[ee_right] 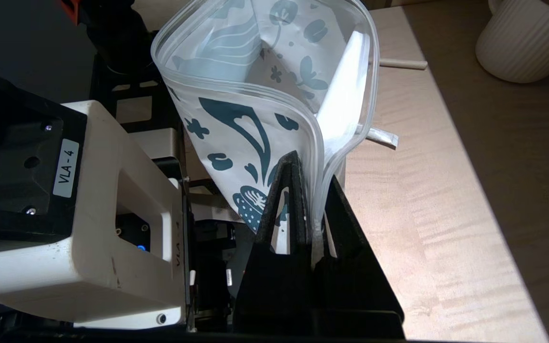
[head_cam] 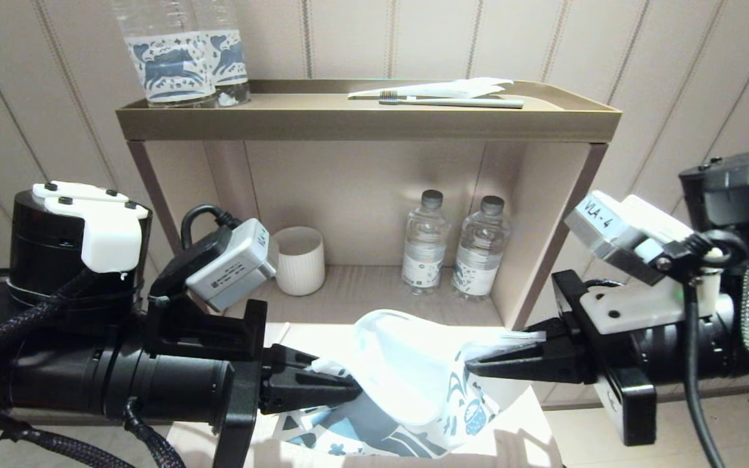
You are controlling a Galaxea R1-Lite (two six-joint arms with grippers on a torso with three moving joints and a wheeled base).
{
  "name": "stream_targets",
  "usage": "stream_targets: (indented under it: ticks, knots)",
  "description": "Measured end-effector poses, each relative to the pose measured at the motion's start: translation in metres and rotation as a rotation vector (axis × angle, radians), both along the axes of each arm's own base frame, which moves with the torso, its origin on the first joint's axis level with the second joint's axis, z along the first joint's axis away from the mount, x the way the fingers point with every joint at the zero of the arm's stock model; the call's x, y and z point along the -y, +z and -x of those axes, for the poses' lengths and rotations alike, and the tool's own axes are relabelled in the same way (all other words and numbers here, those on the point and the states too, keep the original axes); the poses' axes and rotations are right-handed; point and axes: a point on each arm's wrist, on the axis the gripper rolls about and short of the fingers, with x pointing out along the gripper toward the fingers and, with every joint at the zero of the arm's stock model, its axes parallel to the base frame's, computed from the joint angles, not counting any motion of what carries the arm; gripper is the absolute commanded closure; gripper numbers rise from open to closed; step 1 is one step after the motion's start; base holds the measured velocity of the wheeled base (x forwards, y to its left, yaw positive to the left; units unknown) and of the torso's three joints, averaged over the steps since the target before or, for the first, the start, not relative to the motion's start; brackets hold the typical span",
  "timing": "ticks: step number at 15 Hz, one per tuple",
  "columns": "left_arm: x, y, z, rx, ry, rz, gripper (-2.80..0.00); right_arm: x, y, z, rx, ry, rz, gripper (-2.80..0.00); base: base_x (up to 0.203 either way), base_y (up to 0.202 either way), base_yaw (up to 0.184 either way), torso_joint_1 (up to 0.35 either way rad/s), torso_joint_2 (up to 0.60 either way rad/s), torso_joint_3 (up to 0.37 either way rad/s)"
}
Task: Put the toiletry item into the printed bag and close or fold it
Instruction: Pick up a toothbrush
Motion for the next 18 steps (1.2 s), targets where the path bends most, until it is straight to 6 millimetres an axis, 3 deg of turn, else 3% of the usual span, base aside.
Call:
stream_targets:
  ticks: [2, 3, 9, 15, 16, 18]
  knots:
    - [0.0, 0.001, 0.0, 0.004, 0.002, 0.003, 0.0, 0.001, 0.001, 0.001, 0.006, -0.002, -0.004, 0.0, 0.0, 0.0, 0.0, 0.0, 0.0, 0.0]
    - [0.0, 0.001, 0.0, 0.005, 0.001, 0.003, -2.8, 0.001, 0.002, 0.002, 0.009, -0.001, -0.005, 0.0, 0.0, 0.0, 0.0, 0.0, 0.0, 0.0]
    - [-0.005, -0.001, 0.005, 0.004, 0.011, -0.004, -2.8, 0.005, 0.003, 0.002, 0.022, -0.016, -0.011, 0.0, 0.0, 0.0, 0.0, 0.0, 0.0, 0.0]
    - [-0.038, -0.007, 0.019, 0.02, 0.144, -0.024, -2.8, 0.027, 0.005, 0.002, 0.05, -0.094, -0.017, 0.0, 0.0, 0.0, 0.0, 0.0, 0.0, 0.0]
    - [-0.044, -0.007, 0.02, 0.016, 0.17, -0.027, 0.0, 0.031, 0.007, 0.002, 0.057, -0.114, -0.021, 0.0, 0.0, 0.0, 0.0, 0.0, 0.0, 0.0]
    - [-0.058, -0.008, 0.02, 0.01, 0.239, -0.035, 0.0, 0.042, 0.012, 0.001, 0.076, -0.155, -0.034, 0.0, 0.0, 0.0, 0.0, 0.0, 0.0, 0.0]
